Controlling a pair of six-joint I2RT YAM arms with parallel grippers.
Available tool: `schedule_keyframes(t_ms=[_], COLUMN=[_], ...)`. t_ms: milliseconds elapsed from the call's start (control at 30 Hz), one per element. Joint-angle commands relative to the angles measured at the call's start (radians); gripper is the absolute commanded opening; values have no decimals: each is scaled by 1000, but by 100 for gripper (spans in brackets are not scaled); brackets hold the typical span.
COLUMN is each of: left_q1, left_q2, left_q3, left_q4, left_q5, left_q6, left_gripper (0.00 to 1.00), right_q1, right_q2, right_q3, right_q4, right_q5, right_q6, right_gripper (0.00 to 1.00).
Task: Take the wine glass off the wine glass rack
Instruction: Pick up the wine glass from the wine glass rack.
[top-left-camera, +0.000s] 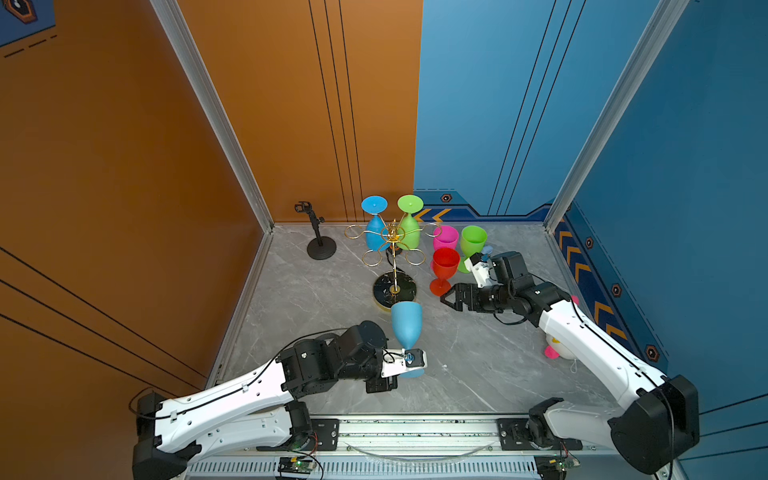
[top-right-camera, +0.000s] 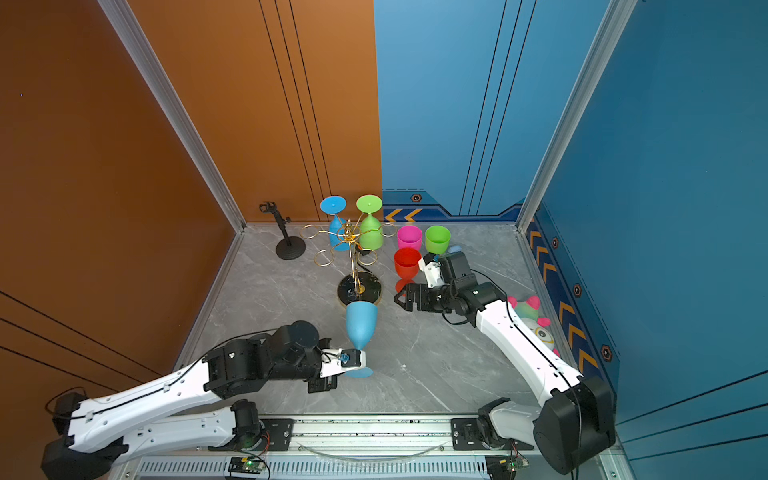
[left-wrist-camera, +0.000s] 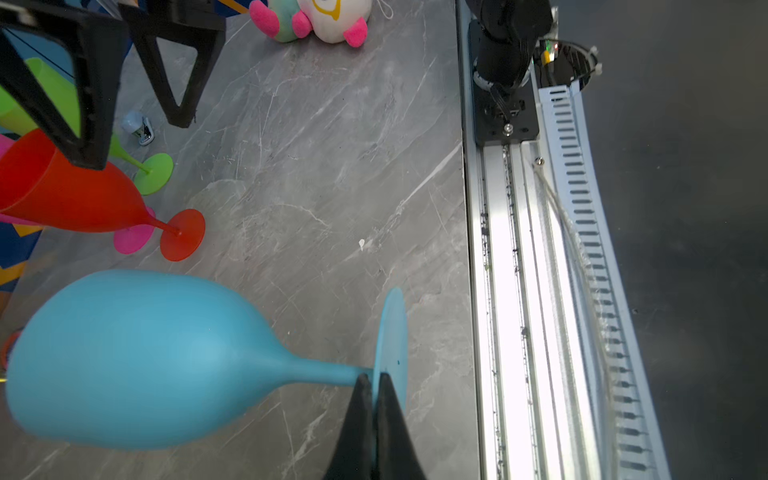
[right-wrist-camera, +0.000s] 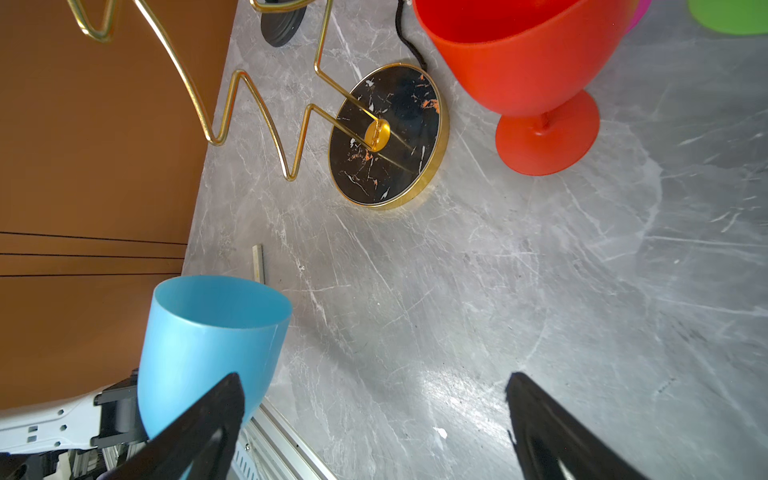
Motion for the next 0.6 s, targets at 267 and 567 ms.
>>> schedule_keyframes(t_ms=[267, 567], left_q1=[-143, -194], left_q2=[-25, -40], left_q3=[-166, -329], left_q4=[192, 457], left_q5=[-403, -575], left_q6=[404, 669], left_gripper=[0, 0], right_q1=[4, 25], right_q2=[44, 67], right_q3=[82, 110], right_q4=[-23, -28], right_q5=[-92, -138], right_q6=[29, 25], right_gripper=[94, 90])
